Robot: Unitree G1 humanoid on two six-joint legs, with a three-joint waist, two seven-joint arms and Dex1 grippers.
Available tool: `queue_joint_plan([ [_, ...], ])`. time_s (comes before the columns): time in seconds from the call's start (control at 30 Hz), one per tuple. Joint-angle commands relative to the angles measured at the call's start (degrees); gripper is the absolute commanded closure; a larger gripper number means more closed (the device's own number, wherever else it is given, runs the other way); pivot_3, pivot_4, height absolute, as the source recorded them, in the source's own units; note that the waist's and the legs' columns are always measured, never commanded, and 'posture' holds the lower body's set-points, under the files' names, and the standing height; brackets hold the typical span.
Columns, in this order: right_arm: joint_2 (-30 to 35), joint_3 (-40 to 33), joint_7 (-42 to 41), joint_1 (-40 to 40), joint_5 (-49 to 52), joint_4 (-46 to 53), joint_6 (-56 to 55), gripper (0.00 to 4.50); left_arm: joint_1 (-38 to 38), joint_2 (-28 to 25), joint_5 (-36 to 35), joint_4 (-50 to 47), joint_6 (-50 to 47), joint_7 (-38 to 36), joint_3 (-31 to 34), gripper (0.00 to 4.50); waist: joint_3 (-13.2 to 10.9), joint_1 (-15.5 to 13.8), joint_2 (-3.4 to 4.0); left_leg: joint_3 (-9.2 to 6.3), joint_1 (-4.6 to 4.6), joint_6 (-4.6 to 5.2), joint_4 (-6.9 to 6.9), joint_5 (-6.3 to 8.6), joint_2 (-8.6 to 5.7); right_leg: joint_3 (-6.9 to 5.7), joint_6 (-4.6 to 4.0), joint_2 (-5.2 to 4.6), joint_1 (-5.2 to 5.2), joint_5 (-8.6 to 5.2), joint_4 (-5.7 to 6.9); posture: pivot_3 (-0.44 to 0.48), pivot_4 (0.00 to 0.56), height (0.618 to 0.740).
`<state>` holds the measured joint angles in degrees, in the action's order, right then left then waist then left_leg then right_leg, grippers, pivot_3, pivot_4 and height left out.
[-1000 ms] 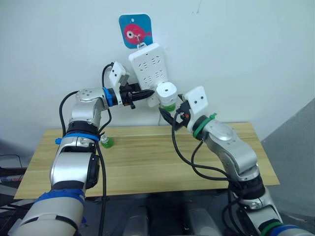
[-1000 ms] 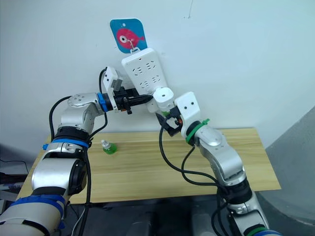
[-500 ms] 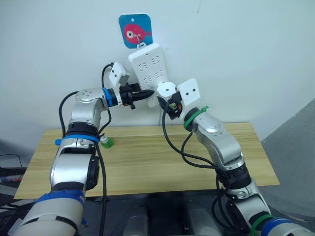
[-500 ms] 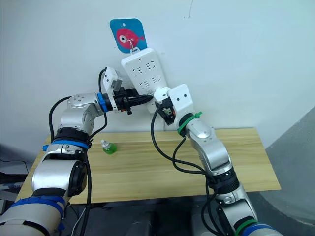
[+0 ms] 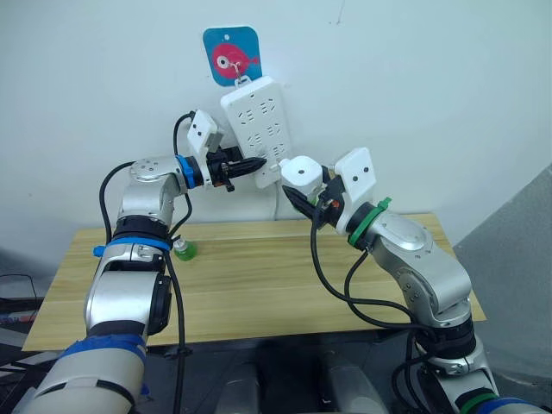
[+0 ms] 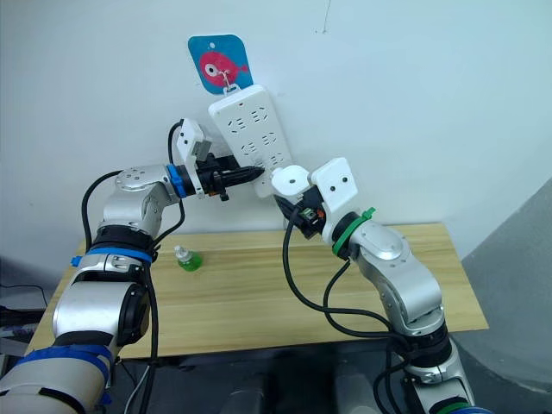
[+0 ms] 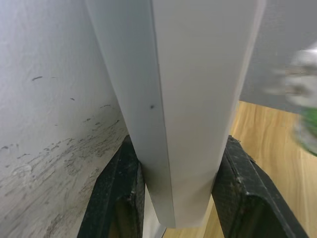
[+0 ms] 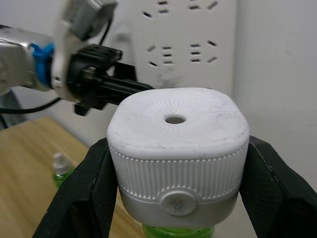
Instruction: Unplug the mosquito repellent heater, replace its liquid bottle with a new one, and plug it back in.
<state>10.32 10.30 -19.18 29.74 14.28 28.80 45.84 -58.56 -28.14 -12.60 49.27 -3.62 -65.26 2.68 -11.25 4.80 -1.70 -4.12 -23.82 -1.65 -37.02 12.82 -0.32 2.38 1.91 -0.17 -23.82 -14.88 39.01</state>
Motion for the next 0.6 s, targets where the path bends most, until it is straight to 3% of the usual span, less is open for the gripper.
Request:
queue_joint_plan([
  [0.03, 0.87, -1.25, -0.11, 1.13, -0.24, -0.13, -1.46, 1.55, 1.99, -2.41, 1.61, -1.83, 1.2, 6.72, 2.03, 2.38, 0.0, 0.01, 0.0, 0.01, 0.01, 0.0, 0.0, 0.0, 0.0, 0.01, -0.03, 0.01, 0.01, 0.02, 0.0, -0.09, 0.188, 0.74],
  [0.17, 0.9, -3.45, 0.87, 1.38, -0.02, -3.35, -2.79, 1.55, 8.85, -3.79, 0.13, -9.07, -1.26, 11.01, 4.34, 1.16, -0.01, 0.39, 0.02, 0.09, 0.01, -0.01, 0.08, 0.01, 0.02, 0.13, -0.05, -0.1, -0.08, 0.03, 0.03, -0.088, 0.189, 0.74],
  [0.3, 2.86, -4.28, -1.2, 0.14, 0.54, -4.91, -4.44, 1.55, 20.09, -6.14, -2.0, -23.4, -6.17, 13.42, 6.87, 0.06, -0.02, 0.46, 0.03, 0.08, -0.13, -0.01, 0.11, 0.01, 0.05, 0.15, -0.07, -0.13, -0.26, 0.04, 0.05, -0.064, 0.187, 0.74],
  [0.47, 2.34, -10.75, -1.77, 0.02, 5.73, -8.71, -1.52, 1.55, 35.37, -7.85, -5.33, -44.37, -13.41, 17.16, 10.03, 0.02, -0.05, -0.18, 0.07, 0.02, -0.15, -0.02, 0.12, 0.01, 0.03, 0.18, -0.09, -0.28, -0.21, 0.03, -0.01, -0.037, 0.191, 0.74],
  [0.6, 0.56, -18.0, -0.31, 0.78, 12.01, -12.17, 4.91, 1.55, 47.26, -5.67, -5.53, -60.13, -14.68, 20.76, 8.86, 0.02, -0.12, -1.39, 0.17, 0.06, -0.06, -0.03, 0.08, 0.01, -0.06, 0.16, -0.14, -0.49, -0.03, 0.05, -0.07, -0.024, 0.192, 0.74],
])
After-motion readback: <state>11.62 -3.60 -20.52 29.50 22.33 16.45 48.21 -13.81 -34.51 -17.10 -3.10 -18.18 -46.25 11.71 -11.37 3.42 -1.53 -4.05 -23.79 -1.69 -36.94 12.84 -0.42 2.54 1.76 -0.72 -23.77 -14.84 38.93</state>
